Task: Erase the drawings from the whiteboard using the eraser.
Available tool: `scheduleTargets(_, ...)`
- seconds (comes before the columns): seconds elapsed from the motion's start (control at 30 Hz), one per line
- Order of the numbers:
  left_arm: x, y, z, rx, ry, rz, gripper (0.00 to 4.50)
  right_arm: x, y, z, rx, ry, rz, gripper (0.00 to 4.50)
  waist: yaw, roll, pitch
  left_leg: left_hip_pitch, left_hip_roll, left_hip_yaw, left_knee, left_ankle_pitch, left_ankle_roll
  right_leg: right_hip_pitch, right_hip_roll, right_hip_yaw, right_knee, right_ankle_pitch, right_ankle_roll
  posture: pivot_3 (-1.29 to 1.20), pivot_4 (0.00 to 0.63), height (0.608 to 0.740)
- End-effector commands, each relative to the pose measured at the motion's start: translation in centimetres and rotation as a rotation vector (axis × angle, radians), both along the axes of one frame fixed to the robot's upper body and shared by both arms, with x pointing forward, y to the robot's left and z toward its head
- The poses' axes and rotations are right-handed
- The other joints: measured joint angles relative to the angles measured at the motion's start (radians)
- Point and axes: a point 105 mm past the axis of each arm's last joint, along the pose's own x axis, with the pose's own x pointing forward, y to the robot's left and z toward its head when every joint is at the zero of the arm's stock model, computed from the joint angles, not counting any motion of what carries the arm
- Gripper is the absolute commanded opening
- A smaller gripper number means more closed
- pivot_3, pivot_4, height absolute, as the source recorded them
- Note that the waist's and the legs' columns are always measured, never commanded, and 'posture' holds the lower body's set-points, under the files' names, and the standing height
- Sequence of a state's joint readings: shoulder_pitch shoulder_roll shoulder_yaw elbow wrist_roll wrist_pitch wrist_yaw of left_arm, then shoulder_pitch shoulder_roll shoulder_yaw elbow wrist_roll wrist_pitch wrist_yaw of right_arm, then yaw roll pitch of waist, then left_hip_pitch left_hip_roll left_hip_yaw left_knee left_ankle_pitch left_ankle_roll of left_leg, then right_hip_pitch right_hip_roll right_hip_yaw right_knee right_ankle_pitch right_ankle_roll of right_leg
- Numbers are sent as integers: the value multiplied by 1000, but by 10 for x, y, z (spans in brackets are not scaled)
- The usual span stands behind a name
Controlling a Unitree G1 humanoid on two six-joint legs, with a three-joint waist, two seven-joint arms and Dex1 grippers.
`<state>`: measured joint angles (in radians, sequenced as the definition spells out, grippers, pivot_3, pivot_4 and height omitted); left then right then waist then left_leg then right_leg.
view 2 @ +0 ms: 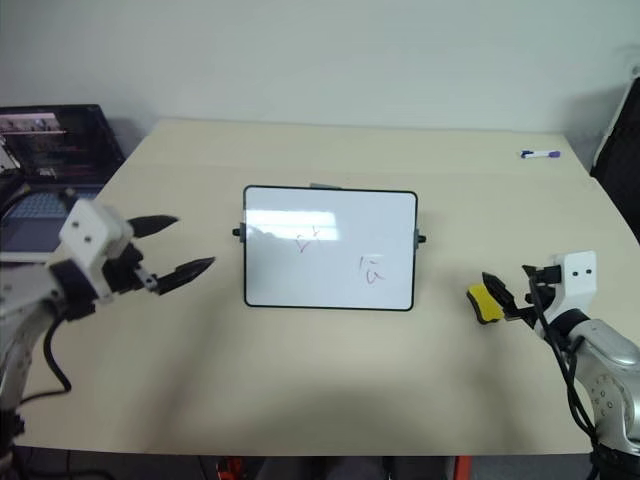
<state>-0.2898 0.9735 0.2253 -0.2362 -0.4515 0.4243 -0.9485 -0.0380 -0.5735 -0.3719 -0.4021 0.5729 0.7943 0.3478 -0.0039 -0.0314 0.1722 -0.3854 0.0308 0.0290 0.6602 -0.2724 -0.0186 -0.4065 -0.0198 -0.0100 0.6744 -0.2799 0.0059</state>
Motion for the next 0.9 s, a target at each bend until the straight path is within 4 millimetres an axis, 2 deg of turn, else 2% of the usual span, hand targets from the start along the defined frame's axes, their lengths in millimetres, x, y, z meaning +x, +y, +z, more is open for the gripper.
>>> scheduleTargets(0.03,-3,-33,12,37,34,-209,4500,5,14,8,-44,6,-9,4443,-1,0,1,0,0,0,0,0,0,0,0,0,0,0,0,0,150,740)
scheduleTargets(0.1,-2,-56,18,29,55,-319,4500,8,20,5,-23,43,-25,4443,-1,-2,2,0,0,0,0,0,0,0,0,0,0,0,0,0,150,740)
scheduleTargets(0.17,-3,-70,18,39,68,-396,4500,9,24,2,-19,74,-34,4443,-2,-2,2,-1,0,0,0,0,0,-1,1,0,0,0,0,0,150,740)
scheduleTargets(0.47,-17,-134,6,56,131,-742,4500,0,20,-12,-52,166,-68,4443,0,-2,2,-9,-2,-2,2,0,0,-5,2,-1,0,0,1,0,150,740)
scheduleTargets(0.63,-14,-153,4,80,125,-823,4500,-1,17,-19,-68,191,-71,4443,-1,-2,2,-9,-3,-3,2,0,0,-6,4,0,0,0,3,0,150,740)
scheduleTargets(0.9,-10,-154,0,95,127,-833,4500,-5,14,-26,-69,213,-73,4443,-5,-2,2,-9,-2,-3,2,0,0,-6,6,0,2,0,3,0,150,740)
